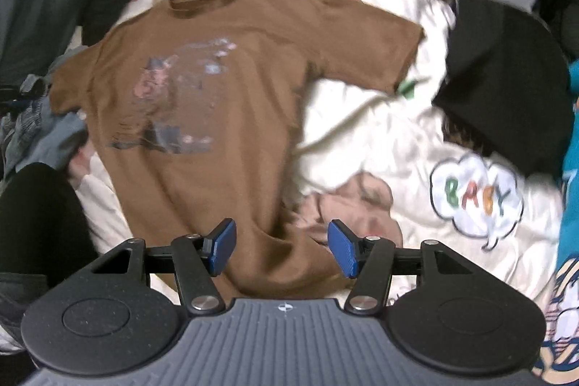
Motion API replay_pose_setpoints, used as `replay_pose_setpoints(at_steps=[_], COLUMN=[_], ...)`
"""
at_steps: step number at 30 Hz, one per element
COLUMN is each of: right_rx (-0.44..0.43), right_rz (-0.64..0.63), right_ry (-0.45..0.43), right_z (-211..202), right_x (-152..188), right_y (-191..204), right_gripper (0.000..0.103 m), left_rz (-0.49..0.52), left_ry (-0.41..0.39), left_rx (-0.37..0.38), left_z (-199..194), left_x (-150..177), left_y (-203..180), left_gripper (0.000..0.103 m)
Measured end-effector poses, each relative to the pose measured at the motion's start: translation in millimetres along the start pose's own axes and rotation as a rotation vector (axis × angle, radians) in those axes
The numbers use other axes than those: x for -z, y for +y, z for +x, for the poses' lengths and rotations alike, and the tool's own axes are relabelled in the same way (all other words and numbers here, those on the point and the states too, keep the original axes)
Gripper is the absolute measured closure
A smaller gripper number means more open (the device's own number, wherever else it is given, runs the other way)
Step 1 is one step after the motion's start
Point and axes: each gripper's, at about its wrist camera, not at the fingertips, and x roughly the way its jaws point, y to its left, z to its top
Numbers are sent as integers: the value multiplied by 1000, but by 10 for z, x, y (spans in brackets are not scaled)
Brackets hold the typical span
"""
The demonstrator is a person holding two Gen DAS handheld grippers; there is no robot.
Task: Fold clothes
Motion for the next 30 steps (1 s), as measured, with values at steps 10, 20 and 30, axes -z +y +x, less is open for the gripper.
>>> replay_pose_setpoints(at_steps=[10, 20, 30], right_rx=[-53, -61, -167], right_rz=[46, 65, 109], right_ry=[-9, -35, -67], right_z=[703, 1259, 1326], right_x=[476, 819, 1020], right_y=[-464, -713, -811], right_gripper=[40, 40, 73], left_rz=[75, 324, 596], left_ry=[27, 90, 210], left_rx=[-2, 147, 298], left_z=[-305, -248, 184], left_x=[125, 621, 1678], left_y=[-642, -2050, -3441], left_gripper=[63, 49, 49])
